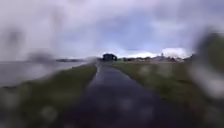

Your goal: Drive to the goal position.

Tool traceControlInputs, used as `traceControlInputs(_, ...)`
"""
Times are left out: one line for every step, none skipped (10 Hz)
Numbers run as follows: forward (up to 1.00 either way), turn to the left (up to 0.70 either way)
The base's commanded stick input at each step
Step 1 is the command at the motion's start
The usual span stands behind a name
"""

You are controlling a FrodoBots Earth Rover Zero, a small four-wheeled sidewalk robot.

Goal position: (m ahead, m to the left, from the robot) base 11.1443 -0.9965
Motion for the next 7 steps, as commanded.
traceControlInputs(0.70,0.00)
traceControlInputs(0.70,0.00)
traceControlInputs(0.70,0.00)
traceControlInputs(0.70,0.00)
traceControlInputs(0.70,0.00)
traceControlInputs(0.70,0.00)
traceControlInputs(0.70,0.00)
